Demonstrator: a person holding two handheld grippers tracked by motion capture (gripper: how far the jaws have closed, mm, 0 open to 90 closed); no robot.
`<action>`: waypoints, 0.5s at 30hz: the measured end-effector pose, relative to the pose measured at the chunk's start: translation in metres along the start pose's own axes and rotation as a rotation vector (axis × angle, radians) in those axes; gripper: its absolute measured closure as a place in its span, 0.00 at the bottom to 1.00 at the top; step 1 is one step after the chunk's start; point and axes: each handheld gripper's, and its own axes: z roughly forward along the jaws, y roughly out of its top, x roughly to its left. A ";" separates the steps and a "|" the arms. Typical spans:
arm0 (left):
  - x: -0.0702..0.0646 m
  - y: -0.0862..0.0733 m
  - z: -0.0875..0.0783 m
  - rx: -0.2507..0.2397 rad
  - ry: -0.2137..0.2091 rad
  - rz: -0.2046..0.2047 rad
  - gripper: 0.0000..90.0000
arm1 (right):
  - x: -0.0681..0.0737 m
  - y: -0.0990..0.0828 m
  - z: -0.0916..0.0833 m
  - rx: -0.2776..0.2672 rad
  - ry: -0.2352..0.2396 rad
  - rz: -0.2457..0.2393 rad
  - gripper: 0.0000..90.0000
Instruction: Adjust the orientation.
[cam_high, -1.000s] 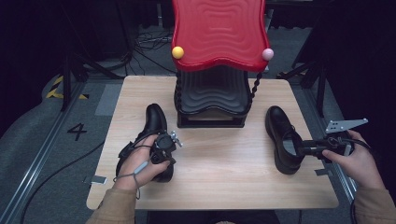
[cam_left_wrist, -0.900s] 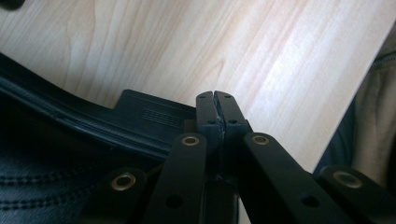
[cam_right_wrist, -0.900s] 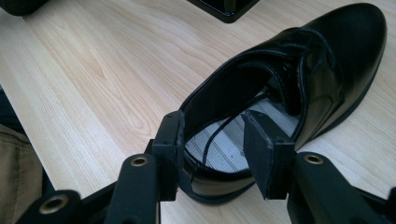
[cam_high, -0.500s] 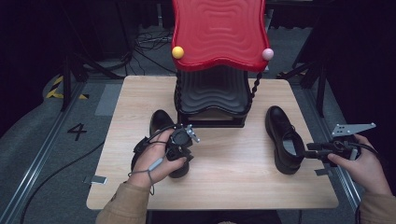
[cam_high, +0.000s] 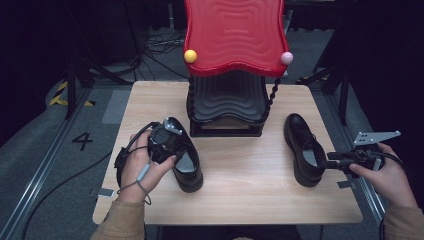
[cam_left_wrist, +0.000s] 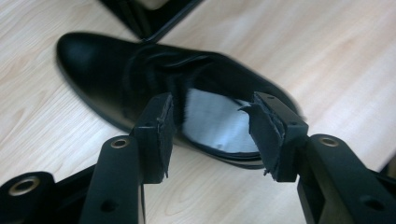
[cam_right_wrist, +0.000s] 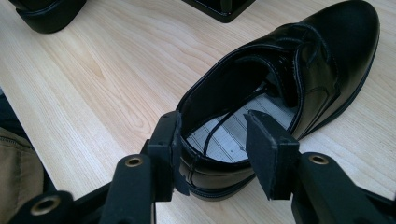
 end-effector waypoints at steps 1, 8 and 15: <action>0.002 -0.001 0.002 -0.004 -0.004 -0.014 0.56 | 0.000 0.000 0.000 0.000 0.000 0.001 0.63; 0.011 0.004 0.037 0.078 0.017 -0.026 0.49 | 0.001 -0.003 0.000 0.004 -0.002 0.001 0.61; 0.020 0.005 0.066 0.148 0.018 -0.058 0.44 | 0.000 -0.008 -0.002 0.006 -0.009 0.011 0.60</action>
